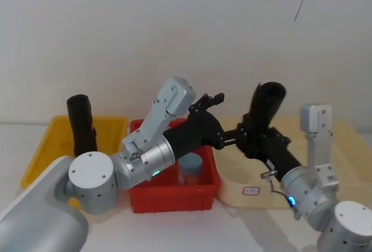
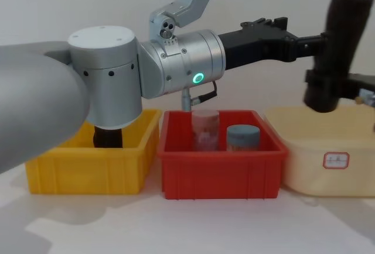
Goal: Pick up the garbage bag with the one hand and transfer it to the other hand.
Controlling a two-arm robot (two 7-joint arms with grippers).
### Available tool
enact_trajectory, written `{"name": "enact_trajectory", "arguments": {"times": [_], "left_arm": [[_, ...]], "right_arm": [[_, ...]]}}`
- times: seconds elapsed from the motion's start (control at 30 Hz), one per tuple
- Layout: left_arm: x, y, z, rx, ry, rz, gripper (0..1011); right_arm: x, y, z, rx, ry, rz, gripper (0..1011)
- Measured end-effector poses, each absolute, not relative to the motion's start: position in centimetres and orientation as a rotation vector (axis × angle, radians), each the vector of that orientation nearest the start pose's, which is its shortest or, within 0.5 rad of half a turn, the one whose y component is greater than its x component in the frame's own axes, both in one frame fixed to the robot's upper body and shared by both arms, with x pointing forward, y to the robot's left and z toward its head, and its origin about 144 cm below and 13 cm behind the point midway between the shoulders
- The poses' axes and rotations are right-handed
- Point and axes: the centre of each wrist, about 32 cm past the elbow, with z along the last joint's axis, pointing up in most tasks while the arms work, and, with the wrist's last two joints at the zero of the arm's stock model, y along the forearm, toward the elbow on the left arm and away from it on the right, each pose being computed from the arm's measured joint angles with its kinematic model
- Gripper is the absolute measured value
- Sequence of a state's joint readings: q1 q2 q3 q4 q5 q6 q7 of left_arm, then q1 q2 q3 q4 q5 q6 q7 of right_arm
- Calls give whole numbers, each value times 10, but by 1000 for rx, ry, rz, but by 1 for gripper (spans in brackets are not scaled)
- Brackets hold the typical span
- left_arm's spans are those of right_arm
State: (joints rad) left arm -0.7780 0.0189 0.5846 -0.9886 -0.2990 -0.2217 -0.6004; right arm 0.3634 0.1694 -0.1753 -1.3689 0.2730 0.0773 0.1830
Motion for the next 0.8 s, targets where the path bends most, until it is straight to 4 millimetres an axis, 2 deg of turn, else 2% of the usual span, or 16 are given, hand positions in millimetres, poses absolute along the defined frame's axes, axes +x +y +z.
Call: {"name": "enact_trajectory", "arguments": {"times": [0.3,0.5,0.6,0.8], "left_arm": [[625,86,1263,-122,-313,489,1001],[625,87,1263,-122,-313,489,1001],[625,87,1263,-123,-312,491,1001],[623,90,1262,-131,-311,512,1002]], "right_arm": [[560,-257,1216,72,-6,-1353,559],[563,-278,1221,47,-11,-1455,719],[564,-284,1223,36,-18,-1487,834],[563,-294,1229,13,-51,-1548,979]]}}
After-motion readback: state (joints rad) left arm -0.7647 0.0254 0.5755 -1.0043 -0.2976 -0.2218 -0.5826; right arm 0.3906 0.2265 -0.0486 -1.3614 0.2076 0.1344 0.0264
